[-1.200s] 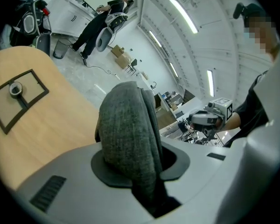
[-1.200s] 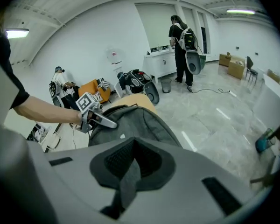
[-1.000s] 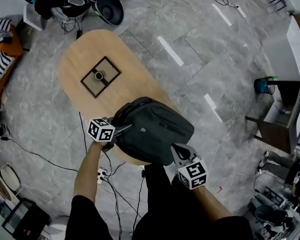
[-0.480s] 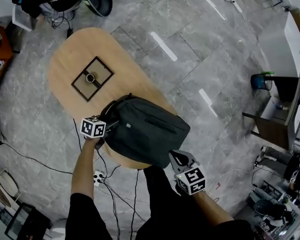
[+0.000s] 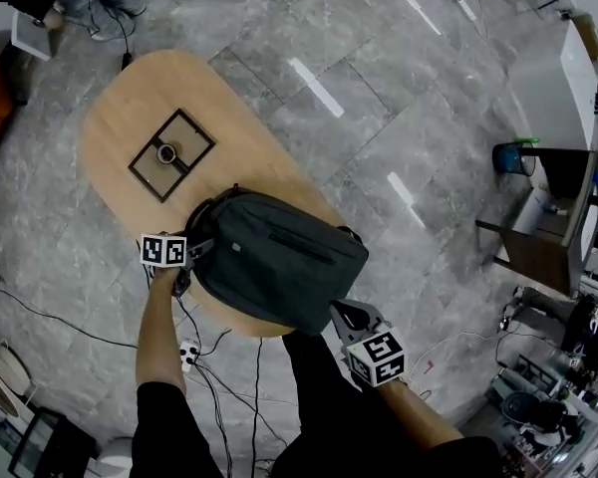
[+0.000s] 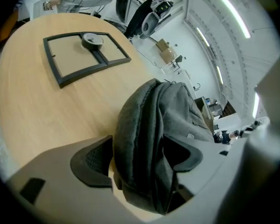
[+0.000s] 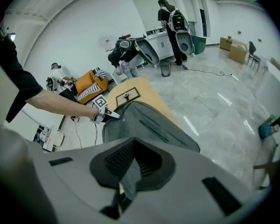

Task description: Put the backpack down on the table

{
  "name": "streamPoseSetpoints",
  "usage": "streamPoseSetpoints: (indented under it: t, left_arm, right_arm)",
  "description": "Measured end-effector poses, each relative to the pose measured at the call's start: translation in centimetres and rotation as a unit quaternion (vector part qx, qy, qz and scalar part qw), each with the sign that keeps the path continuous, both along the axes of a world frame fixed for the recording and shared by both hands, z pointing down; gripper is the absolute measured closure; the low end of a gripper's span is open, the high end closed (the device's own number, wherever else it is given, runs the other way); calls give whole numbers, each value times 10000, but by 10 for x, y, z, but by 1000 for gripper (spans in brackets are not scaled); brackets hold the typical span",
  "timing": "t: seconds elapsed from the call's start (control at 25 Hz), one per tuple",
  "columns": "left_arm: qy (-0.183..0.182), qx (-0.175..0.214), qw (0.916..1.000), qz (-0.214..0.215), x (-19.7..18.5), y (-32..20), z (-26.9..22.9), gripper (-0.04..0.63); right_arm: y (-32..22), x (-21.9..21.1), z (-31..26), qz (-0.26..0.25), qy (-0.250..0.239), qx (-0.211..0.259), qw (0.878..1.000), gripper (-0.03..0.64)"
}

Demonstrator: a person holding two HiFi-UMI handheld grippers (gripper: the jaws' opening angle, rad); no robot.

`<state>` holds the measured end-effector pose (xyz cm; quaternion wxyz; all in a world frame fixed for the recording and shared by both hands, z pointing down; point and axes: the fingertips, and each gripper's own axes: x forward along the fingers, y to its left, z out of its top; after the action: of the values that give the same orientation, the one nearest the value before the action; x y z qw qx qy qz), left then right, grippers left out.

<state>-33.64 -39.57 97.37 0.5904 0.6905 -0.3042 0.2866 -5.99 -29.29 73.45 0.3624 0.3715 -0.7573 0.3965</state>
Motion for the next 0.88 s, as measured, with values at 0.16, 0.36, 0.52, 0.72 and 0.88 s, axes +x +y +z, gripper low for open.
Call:
streamPoseSetpoints:
  t: [0.16, 0.36, 0.52, 0.72, 0.88]
  left_arm:
    - [-81, 25, 9996, -269, -19, 10, -9, 258]
    - [-1311, 855, 9875, -190, -45, 12, -32, 259]
    - [-2072, 1566, 9651, -336, -49, 15, -69, 275]
    - [-1723, 2022, 9633, -388, 5, 43, -120, 373]
    - [-1468, 2370, 9581, -653, 53, 66, -168, 438]
  right_arm:
    - [3, 3, -3, 7, -22, 34, 10000, 606]
    - [4, 3, -12, -143, -24, 211, 9997, 606]
    - [-1, -3, -30, -224, -132, 634, 9976, 606]
    - [9, -7, -48, -535, -240, 915, 9941, 606]
    - [19, 7, -59, -315, -478, 875, 9945, 606]
